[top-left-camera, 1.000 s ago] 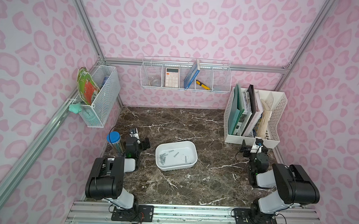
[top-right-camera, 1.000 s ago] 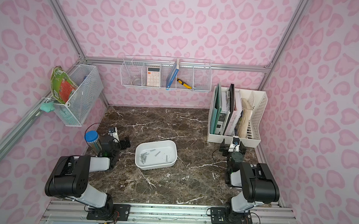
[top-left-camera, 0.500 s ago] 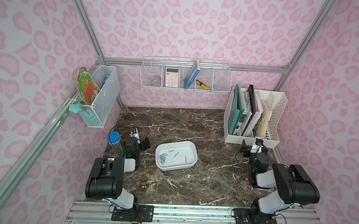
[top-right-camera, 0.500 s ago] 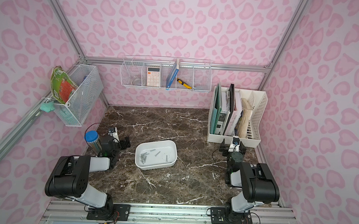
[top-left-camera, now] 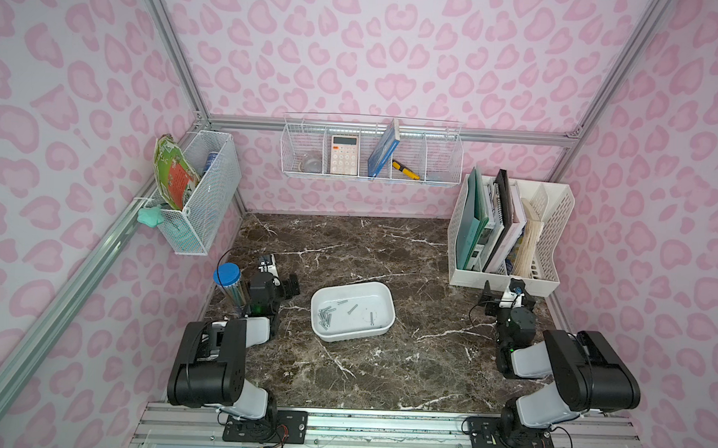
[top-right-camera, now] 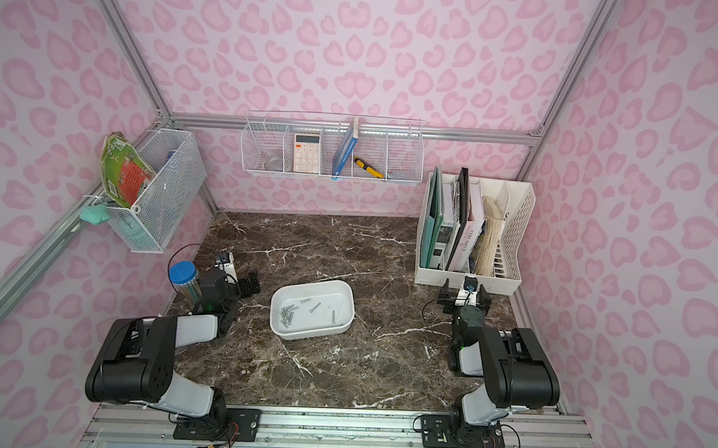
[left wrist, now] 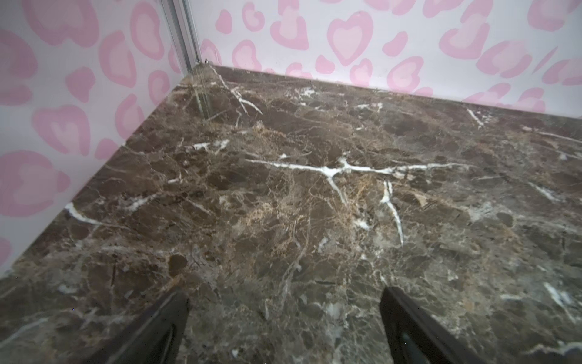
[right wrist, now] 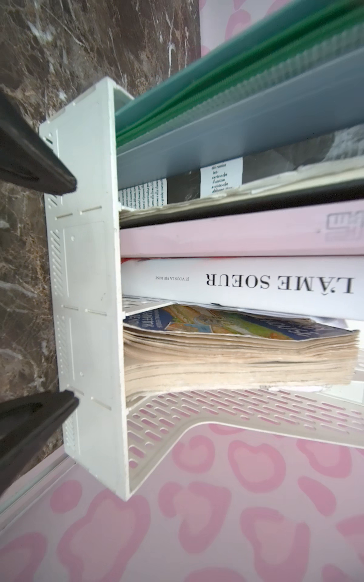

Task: Take out the screws from the storage box
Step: Pick up the screw from the storage box.

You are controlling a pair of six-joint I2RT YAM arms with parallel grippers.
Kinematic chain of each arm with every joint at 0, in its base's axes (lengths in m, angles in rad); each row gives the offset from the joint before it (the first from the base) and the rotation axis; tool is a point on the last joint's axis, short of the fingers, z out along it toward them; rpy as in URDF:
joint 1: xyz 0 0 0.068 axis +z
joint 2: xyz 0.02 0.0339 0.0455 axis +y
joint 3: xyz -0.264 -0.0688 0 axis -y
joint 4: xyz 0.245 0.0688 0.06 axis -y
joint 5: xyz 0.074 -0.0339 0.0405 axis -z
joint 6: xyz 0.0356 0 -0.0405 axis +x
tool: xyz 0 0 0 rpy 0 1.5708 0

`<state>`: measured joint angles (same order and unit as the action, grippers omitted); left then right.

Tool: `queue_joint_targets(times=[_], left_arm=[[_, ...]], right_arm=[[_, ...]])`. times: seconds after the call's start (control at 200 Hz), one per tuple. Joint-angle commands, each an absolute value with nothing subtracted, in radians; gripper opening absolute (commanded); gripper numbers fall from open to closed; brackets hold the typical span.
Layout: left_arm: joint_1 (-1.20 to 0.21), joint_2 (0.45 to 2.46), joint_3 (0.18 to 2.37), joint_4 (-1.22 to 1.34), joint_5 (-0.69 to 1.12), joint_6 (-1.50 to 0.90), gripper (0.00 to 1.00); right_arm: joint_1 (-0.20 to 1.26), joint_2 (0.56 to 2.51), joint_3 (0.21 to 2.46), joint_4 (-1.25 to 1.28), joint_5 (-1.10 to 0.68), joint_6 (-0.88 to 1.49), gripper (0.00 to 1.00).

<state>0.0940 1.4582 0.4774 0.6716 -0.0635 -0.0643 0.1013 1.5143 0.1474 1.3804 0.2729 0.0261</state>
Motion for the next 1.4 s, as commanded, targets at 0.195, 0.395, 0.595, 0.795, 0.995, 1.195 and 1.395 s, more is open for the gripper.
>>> queue_joint_targets(times=[0.195, 0.395, 0.595, 0.795, 0.995, 1.195, 1.395], left_arm=[[0.086, 1.153, 0.63, 0.149, -0.159, -0.374, 0.99], [0.087, 1.063, 0.598, 0.163, 0.079, -0.573, 0.99], [0.085, 0.946, 0.684, -0.077, -0.004, -0.676, 0.91], [0.086, 0.806, 0.709, -0.177, 0.132, -0.739, 0.99], [0.084, 0.839, 0.927, -0.49, 0.331, -0.579, 0.99], [0.083, 0.982, 1.01, -0.736, 0.331, -0.44, 0.99], [0.084, 1.003, 0.898, -0.69, 0.38, -0.498, 0.98]], right_arm=[[0.298, 1.176, 0.209, 1.044, 0.702, 0.008, 1.0], [0.224, 0.869, 0.357, 0.314, 0.544, 0.411, 1.0], [0.158, 0.485, 0.247, 0.305, 0.348, 0.471, 1.0], [0.117, 0.444, 0.355, 0.201, 0.067, 0.408, 1.0], [0.166, 0.597, 0.508, 0.178, -0.172, 0.34, 0.99], [0.514, 0.881, 0.727, 0.095, -0.07, 0.121, 0.93], [0.783, 1.282, 0.965, -0.045, 0.003, -0.076, 0.79]])
